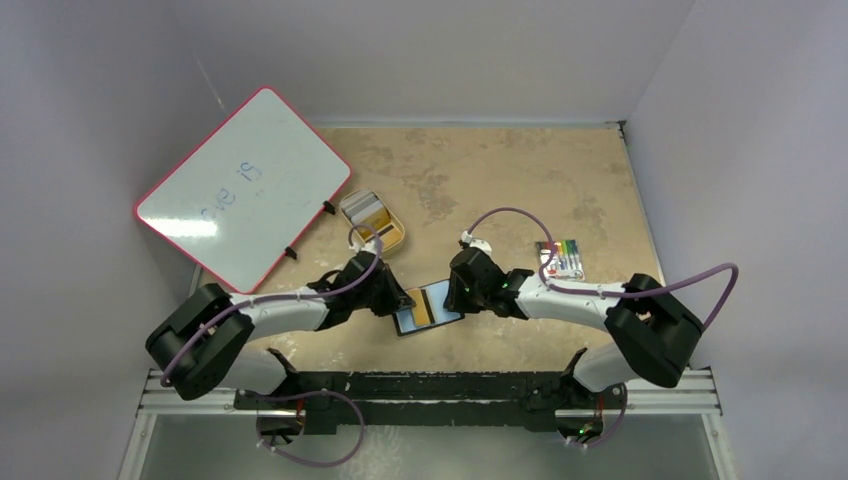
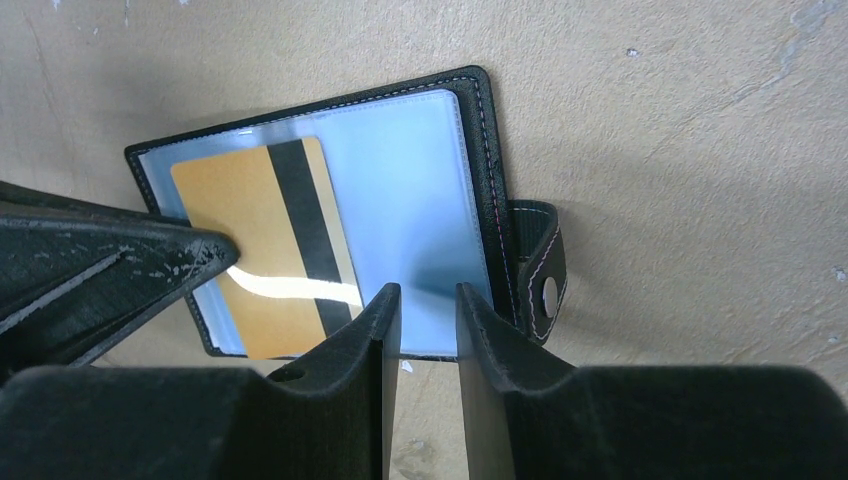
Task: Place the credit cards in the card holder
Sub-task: Insert the credit card into the card holder.
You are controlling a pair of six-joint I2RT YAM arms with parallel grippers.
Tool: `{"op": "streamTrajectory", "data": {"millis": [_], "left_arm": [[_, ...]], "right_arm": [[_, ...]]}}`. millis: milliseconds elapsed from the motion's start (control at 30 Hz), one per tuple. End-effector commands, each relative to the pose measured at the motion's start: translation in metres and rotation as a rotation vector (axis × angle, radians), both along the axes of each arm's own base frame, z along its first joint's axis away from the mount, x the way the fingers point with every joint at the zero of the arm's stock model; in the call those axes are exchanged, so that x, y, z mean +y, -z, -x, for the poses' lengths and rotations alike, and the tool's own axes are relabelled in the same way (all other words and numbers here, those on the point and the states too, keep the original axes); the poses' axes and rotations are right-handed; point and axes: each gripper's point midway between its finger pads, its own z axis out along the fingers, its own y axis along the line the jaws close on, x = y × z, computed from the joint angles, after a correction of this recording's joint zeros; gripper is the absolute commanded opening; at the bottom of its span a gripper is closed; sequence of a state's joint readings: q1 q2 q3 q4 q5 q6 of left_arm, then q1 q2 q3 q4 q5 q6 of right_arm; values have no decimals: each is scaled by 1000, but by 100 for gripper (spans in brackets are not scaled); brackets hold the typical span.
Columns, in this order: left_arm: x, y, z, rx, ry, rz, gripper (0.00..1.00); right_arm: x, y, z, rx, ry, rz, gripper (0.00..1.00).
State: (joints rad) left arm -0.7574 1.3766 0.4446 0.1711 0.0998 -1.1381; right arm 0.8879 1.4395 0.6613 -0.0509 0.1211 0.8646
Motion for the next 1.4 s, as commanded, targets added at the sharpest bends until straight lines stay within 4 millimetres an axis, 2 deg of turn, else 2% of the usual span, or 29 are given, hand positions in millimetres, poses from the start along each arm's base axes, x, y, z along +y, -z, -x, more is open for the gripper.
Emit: {"op": "streamTrajectory", "data": {"millis": [0,100,267,400,700,967,1133,1367], "left_arm": [[11,10,18,33,19,-50,0],[12,13,20,40,31,-62,0],[2,11,11,11,28,-21,0],[1,14,5,3,16,-39,0],[17,12,-6,-50,-46,-110,0],[0,12,-3,-47,-45,-19,0],[-8,12,0,-30,-38,1,0],[-9,4,-4,-50,-25,-42,17]], "right_arm": [[-3,0,-5,-11,28,9,29],[-3,2,-4,-11,26,8,29],[-1,1,-4,-13,21,-3,29],[-3,1,-3,-15,24,-4,29],[-3,0,-1,-14,25,-10,29],[-1,-2,-2,-14,24,-22,29],[1,-10,-4,-23,33,-36,29],[0,-32,-1,-35,17,-51,31]]}}
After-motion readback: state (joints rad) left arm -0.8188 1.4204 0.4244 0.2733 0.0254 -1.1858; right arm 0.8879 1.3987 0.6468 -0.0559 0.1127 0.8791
